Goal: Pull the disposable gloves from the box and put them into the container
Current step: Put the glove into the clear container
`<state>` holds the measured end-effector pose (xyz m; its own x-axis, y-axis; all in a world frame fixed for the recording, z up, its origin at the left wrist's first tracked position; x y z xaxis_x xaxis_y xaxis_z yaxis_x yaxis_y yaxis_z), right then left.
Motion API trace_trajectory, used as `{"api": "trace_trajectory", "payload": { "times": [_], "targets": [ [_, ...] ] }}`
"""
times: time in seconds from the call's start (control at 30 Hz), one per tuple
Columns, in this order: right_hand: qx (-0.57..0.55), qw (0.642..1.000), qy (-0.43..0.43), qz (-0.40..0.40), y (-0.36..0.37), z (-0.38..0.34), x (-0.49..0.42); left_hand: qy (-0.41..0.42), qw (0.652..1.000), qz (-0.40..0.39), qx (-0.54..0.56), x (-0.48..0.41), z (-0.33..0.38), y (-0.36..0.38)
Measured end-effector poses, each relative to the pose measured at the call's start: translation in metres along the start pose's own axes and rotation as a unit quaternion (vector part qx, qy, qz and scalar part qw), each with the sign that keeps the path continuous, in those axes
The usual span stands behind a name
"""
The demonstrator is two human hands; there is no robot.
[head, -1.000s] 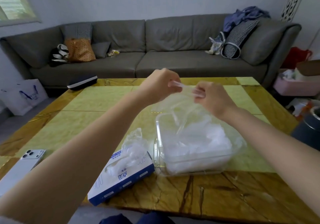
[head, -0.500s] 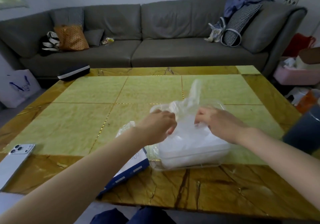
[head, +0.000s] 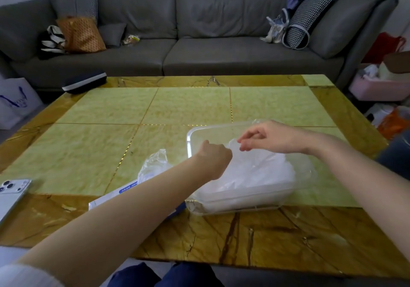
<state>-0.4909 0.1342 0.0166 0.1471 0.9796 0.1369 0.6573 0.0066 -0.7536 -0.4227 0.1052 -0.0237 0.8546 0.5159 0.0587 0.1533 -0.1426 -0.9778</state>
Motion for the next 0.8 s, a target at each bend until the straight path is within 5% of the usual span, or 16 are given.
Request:
{"api": "trace_trajectory", "payload": {
  "times": [0.1, 0.3, 0.43, 0.8],
  "targets": [
    [0.019, 0.995, -0.009, 0.092, 0.005, 0.007, -0.013, -0.055, 0.994, 0.063, 0.064, -0.004, -0.005, -0.003],
    [0.277, 0.958, -0.015, -0.071, 0.067, 0.045, -0.014, -0.036, 0.994, -0.089, 0.05, -0.004, 0.008, 0.053],
    [0.385, 0.918, -0.012, -0.091, 0.062, 0.059, -0.017, -0.025, 0.992, -0.124, 0.001, -0.002, 0.005, 0.063],
    [0.396, 0.912, 0.017, -0.111, 0.09, 0.07, -0.016, 0.002, 0.99, -0.141, -0.025, 0.024, 0.003, 0.075]
  ]
}}
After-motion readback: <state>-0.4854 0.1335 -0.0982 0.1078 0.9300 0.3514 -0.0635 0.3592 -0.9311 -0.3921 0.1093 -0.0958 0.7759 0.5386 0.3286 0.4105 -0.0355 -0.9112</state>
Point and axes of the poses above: each hand's wrist, its own x-axis away from the middle knuckle, its own y-axis out of the palm, z = x × y, the point moved 10 cm from there along -x, towards the middle knuckle, and after that the axes turned 13 degrees about z, right-handed, at the moved point
